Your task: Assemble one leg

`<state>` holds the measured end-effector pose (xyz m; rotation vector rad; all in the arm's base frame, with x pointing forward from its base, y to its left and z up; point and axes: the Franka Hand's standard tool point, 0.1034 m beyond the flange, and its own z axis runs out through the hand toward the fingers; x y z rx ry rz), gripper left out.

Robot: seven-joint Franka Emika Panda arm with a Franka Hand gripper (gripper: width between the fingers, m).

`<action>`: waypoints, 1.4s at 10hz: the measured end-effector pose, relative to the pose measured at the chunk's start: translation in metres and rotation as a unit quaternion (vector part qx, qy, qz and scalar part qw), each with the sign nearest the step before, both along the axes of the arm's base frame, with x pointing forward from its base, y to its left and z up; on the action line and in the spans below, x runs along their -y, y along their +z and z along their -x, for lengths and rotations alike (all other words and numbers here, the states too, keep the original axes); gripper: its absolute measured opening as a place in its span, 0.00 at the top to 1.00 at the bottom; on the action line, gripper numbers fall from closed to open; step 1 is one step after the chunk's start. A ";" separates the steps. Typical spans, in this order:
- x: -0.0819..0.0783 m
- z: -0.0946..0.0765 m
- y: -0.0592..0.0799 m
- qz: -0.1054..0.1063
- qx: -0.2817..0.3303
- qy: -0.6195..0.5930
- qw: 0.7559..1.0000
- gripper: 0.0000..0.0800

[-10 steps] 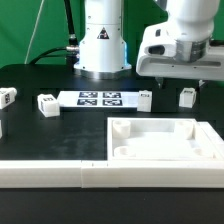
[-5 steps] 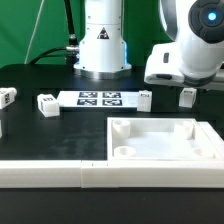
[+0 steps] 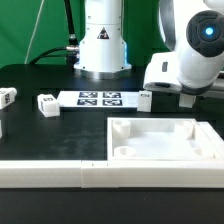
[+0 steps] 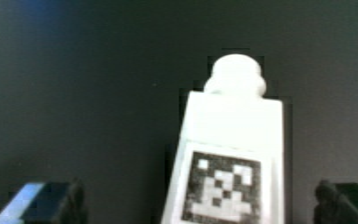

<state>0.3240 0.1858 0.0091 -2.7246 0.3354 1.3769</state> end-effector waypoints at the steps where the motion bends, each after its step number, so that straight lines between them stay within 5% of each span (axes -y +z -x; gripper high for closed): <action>1: -0.001 0.001 0.000 0.000 0.000 0.001 1.000 0.19; 4: -0.001 0.000 0.000 0.000 0.000 0.002 1.000 0.30; 5: -0.001 0.000 0.000 0.000 0.000 0.002 1.000 0.57; 6: -0.001 0.000 0.000 0.000 0.000 0.002 1.000 0.64; 11: -0.001 0.000 0.000 0.000 0.000 0.002 1.000 0.64; 12: 0.006 -0.002 0.005 -0.013 -0.001 0.015 1.000 0.64; 14: 0.031 -0.022 0.040 -0.022 0.018 0.027 0.999 0.64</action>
Offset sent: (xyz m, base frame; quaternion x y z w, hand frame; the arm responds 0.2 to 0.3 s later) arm 0.0000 0.0000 0.0000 0.0000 0.0000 0.0000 1.0000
